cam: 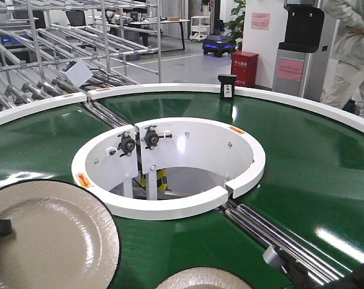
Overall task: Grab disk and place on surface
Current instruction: 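Lift both plates upright off the carousel with both grippers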
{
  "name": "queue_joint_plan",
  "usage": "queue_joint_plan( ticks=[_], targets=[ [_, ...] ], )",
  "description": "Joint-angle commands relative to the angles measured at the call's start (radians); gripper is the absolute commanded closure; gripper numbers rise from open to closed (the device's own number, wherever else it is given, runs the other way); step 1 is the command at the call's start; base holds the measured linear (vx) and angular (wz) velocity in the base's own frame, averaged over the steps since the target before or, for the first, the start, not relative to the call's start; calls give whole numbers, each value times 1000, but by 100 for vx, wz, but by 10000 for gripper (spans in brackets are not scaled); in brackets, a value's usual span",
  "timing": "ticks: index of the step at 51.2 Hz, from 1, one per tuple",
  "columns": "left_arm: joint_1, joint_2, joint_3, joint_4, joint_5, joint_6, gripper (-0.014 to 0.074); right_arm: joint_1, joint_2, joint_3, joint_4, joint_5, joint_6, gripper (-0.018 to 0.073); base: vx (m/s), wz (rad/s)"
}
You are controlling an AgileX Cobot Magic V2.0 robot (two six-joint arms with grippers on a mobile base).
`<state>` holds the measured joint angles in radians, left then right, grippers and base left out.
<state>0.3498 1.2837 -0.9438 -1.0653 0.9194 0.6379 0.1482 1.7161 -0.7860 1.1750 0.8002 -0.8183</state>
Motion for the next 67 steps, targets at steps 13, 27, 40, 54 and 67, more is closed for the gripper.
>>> queue_joint_plan(
  ticks=[13, 27, 40, 54, 67],
  targets=[
    [-2, -35, -33, -117, -59, -7, 603, 0, -216, -113, -68, 34, 232, 567, 0, 0],
    [-2, -35, -33, -118, -58, -9, 603, 1, -396, -297, -232, 75, 557, 567, 0, 0],
    [-64, -35, -33, -171, -45, -45, 601, 10, -422, -458, -47, 72, 568, 567, 0, 0],
    [-293, -35, -33, -380, -154, -75, 598, 73, -375, -637, -48, 42, 668, 567, 0, 0],
    [-499, -35, -33, -379, -373, -210, 598, 71, -341, -751, -79, 35, 730, 567, 0, 0]
  ],
)
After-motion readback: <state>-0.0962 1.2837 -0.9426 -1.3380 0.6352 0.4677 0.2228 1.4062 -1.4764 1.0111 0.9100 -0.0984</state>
